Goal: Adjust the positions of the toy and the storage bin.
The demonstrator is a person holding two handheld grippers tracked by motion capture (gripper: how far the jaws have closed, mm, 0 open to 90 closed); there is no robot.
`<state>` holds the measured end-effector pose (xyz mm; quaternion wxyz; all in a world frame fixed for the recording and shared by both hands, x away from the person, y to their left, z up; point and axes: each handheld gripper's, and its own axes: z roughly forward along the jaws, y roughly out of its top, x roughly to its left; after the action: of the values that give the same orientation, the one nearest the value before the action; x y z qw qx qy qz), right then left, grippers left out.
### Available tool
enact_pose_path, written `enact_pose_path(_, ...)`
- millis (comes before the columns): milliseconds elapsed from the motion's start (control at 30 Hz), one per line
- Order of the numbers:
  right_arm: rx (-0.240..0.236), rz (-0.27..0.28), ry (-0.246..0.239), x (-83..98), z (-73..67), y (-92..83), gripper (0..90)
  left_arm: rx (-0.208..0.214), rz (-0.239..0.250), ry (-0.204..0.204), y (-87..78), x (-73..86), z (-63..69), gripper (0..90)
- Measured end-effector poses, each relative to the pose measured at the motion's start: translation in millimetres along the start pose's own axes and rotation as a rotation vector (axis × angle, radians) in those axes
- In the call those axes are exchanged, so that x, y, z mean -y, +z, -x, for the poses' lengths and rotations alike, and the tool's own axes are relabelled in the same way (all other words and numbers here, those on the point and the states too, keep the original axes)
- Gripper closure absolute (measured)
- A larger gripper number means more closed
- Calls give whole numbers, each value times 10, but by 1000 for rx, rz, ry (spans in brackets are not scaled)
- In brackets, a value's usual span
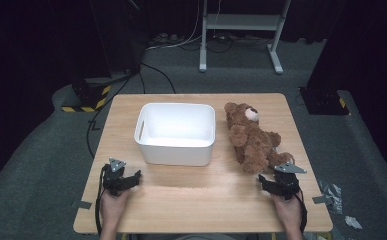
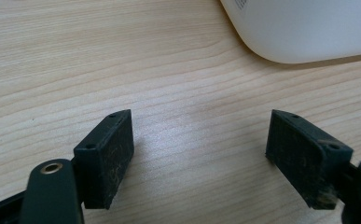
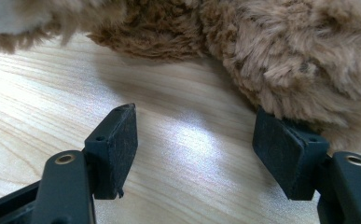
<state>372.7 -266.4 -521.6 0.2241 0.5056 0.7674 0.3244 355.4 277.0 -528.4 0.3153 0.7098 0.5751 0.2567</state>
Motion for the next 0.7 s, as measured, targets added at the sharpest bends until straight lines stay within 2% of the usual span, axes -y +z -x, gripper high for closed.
enact_pose_path(700, 0, -1, 4, -1, -2, -1, 306, 2, 1, 1, 1, 0, -2, 231)
